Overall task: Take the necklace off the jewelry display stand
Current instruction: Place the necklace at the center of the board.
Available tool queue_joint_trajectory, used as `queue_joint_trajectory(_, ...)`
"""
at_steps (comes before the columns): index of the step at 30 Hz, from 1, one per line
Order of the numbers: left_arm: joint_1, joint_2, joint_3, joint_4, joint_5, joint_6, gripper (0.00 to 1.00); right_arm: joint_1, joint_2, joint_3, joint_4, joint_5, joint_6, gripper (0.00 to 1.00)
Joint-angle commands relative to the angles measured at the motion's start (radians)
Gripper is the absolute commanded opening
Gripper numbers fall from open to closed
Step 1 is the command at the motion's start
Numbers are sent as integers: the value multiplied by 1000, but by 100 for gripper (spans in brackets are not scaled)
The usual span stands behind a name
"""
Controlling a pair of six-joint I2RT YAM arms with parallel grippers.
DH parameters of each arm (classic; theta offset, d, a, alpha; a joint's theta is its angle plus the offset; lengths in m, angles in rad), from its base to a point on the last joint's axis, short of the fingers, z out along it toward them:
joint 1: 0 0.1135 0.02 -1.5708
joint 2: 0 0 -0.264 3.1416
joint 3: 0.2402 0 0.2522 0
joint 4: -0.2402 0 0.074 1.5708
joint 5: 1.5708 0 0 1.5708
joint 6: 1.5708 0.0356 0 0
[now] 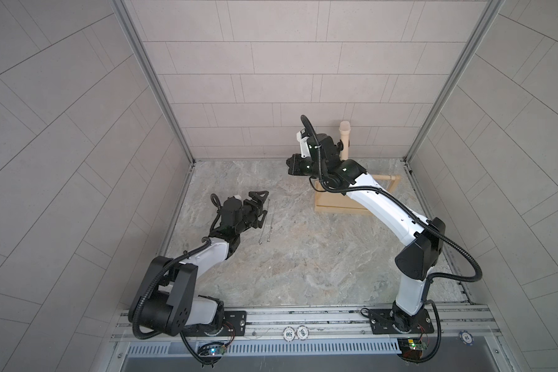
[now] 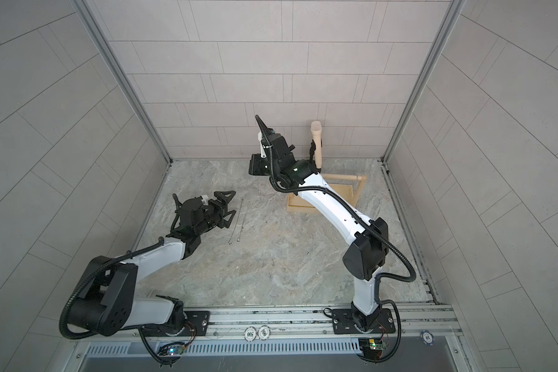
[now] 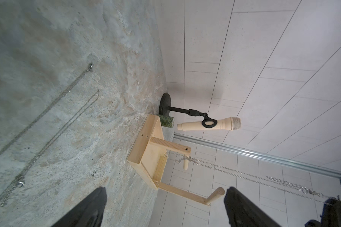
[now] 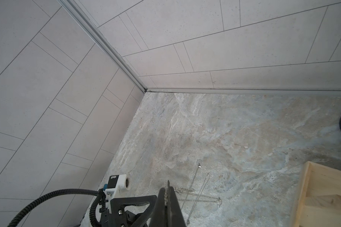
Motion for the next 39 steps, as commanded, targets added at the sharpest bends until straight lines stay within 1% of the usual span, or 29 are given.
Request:
queue_joint_trajectory(1,-1,-12,-23,70,-53,-120,100,9,25,20,50,-10,43,0)
queue_joint_trajectory(6,-21,73,3,203,-57,-223,100,18,30,25,75,-10,55,0)
queue_joint_trajectory(8,-39,118,21,265,-65,-271,100,21,33,25,84,-10,63,0)
queue_joint_trajectory(11,-70,170,46,323,-89,-310,100,23,37,23,95,-13,81,0)
queue_joint_trajectory(15,-98,211,77,350,-111,-322,100,23,37,16,103,-16,105,0)
queue_joint_trajectory(21,-114,254,93,399,-132,-340,100,23,24,-3,100,5,134,0)
queue_joint_trajectory(29,-143,293,117,438,-166,-351,100,23,-5,-77,144,34,204,0)
queue_joint_trajectory(34,-164,333,135,491,-195,-372,100,22,-23,-117,172,45,242,0)
queue_joint_trajectory(39,-183,359,153,495,-206,-372,100,22,-36,-142,186,57,251,0)
